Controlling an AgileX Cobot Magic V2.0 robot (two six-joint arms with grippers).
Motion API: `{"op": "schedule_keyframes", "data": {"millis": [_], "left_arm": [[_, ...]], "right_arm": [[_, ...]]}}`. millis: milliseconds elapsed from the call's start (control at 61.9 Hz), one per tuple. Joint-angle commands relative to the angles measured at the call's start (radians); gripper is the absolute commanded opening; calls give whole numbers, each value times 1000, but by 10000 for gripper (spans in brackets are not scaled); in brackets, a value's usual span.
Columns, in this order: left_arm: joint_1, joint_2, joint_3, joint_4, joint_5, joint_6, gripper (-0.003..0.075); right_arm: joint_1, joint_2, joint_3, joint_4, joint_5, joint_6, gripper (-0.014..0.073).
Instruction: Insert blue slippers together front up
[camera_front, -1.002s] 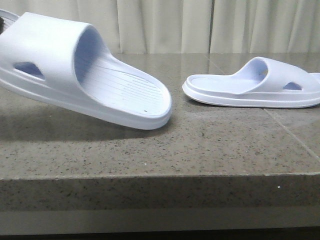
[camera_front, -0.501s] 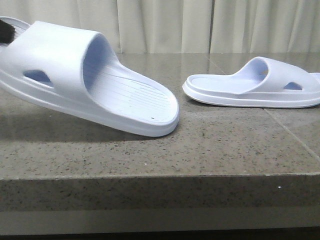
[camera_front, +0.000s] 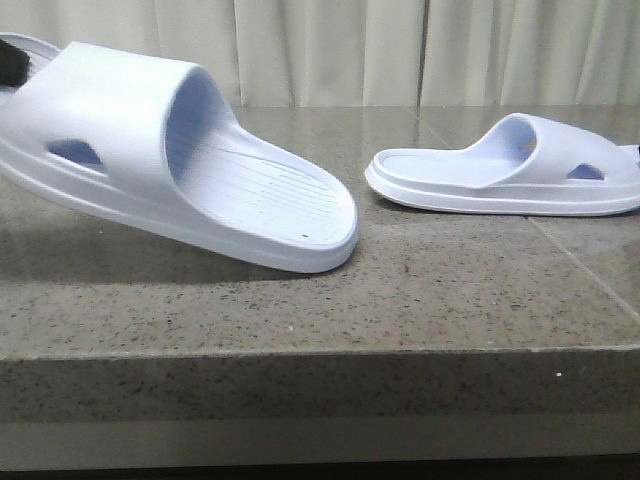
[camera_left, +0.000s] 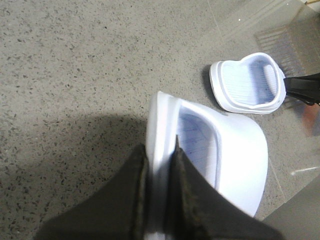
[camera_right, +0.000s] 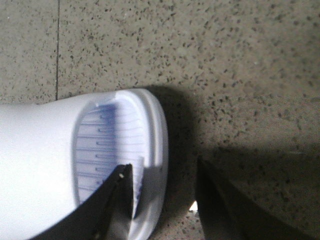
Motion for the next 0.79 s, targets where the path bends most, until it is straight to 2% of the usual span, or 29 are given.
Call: {"op": "schedule_keyframes", "data": {"millis": [0,226,566,614,776], "left_arm": [[-7,-18,-24,-73,8,1,-20],[-7,-18,-24,-73,8,1,-20],[-7,-18,-24,-73,8,1,-20],[-7,-18,-24,-75,3,1,-20],[-23,-18,-24,-105,-12,1,-20]], "right_arm": [[-8,-9,-33,80,36,-48,329],[-5,67,-33,147,115,-119,316],[-4,65,-33,226,169,-197,-41],[-4,53,-33,228,169,-197,-71],[-14,-53,-33,233,170,-192,-66]]}}
